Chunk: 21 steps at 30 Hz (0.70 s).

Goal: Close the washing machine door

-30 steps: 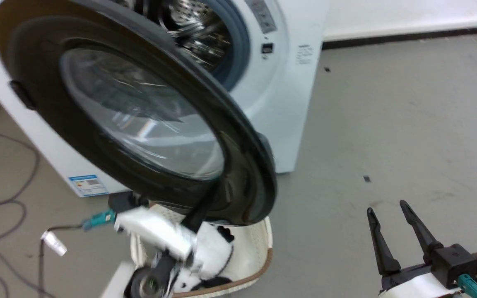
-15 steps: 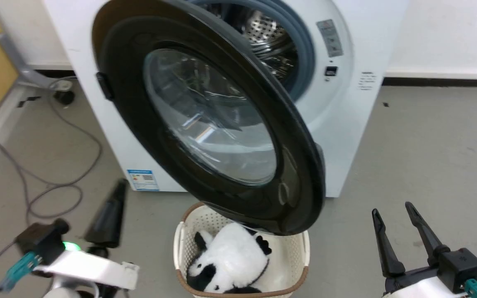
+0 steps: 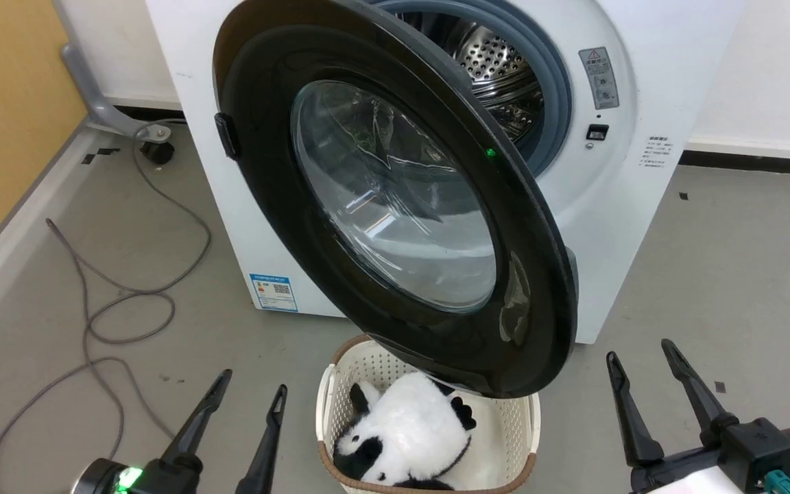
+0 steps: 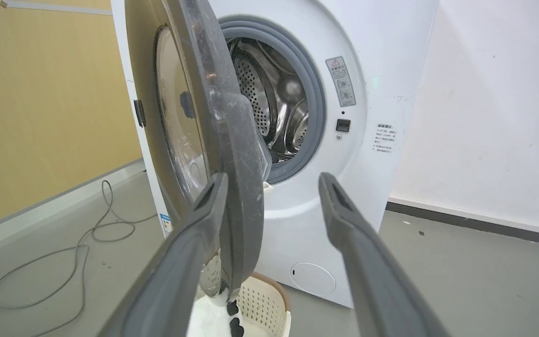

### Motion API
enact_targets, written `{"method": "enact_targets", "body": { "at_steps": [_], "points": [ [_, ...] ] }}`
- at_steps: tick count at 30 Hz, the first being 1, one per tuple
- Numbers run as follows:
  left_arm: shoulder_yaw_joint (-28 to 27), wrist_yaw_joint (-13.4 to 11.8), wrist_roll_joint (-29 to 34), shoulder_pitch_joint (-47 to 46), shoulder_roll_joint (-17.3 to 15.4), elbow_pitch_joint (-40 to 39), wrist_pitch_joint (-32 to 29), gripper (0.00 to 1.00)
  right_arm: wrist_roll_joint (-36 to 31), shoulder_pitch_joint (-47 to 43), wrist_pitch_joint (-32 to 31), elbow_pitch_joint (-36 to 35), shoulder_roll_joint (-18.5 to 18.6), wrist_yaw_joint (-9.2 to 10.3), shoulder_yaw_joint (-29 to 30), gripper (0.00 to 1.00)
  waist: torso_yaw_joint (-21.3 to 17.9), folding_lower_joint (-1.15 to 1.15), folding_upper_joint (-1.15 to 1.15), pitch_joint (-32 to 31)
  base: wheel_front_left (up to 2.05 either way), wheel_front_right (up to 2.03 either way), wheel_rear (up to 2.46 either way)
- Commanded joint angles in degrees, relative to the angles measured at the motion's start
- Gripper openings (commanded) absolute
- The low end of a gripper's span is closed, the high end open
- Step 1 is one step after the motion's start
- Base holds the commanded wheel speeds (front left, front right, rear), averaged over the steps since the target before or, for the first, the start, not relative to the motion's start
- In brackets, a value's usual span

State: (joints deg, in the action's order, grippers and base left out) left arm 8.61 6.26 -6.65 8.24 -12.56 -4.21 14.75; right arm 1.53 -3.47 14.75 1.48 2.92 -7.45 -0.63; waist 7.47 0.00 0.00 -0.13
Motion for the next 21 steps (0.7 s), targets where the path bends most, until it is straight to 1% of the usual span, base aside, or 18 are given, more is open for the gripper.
{"method": "enact_targets", "body": {
  "at_steps": [1,2,3,4,5,8,11,14,17,21],
  "points": [
    [0.1,0.4,0.5,0.2,0.5,-0.1,0.2,1.0,0.4,-0.6,0.3,-0.5,0.0,-0.03,-0.6,1.0,0.3,0.0,0.0,0.1,0.0,0.0,0.0],
    [0.1,0.5,0.8,0.1,0.8,0.0,0.2,1.0,0.4,-0.6,0.3,-0.9,0.0,-0.03,-1.3,0.78,0.5,0.0,0.0,0.2,0.0,0.0,0.0],
    [0.2,0.6,1.0,-0.1,1.0,0.0,0.2,1.0,0.3,-0.6,0.3,-1.3,0.0,-0.03,-2.0,0.22,0.7,0.0,0.0,0.5,0.0,0.0,0.0],
    [0.2,0.6,1.0,-0.1,1.0,0.0,0.2,1.0,0.3,-0.6,0.3,-1.3,0.0,-0.03,-2.0,0.22,0.7,0.0,0.0,0.5,0.0,0.0,0.0],
    [0.2,0.6,1.1,-0.4,1.1,0.0,0.2,1.0,0.3,-0.5,0.3,-1.7,0.0,-0.03,-3.0,0.0,0.9,0.0,0.0,0.6,0.0,0.0,0.0],
    [0.4,0.9,1.3,-1.3,1.5,0.0,0.2,1.0,0.0,-0.5,0.3,-2.4,0.6,-0.03,-6.9,0.0,1.7,0.0,0.0,1.0,0.0,0.0,0.0],
    [0.5,1.0,1.1,-1.9,1.5,0.1,0.2,1.0,0.5,0.4,0.3,-1.3,3.2,-0.03,-11.4,0.0,2.6,0.0,0.0,1.5,0.0,0.0,0.0],
    [0.6,1.1,0.9,-2.2,1.7,0.3,0.2,1.0,1.1,2.3,0.3,0.3,5.3,-0.03,-14.2,0.0,3.6,0.0,0.0,2.0,0.0,0.0,0.0],
    [0.9,1.2,0.8,-2.5,1.8,0.5,0.2,1.0,1.3,4.8,0.3,2.7,6.8,-0.03,-14.7,0.0,4.6,0.0,0.0,2.4,0.0,0.0,0.0],
    [1.6,1.2,0.7,-2.8,2.1,0.9,0.2,1.0,1.0,8.1,0.2,6.3,7.5,-0.03,-12.7,0.0,6.0,0.0,0.0,3.2,0.0,0.0,0.0]
  ]
}}
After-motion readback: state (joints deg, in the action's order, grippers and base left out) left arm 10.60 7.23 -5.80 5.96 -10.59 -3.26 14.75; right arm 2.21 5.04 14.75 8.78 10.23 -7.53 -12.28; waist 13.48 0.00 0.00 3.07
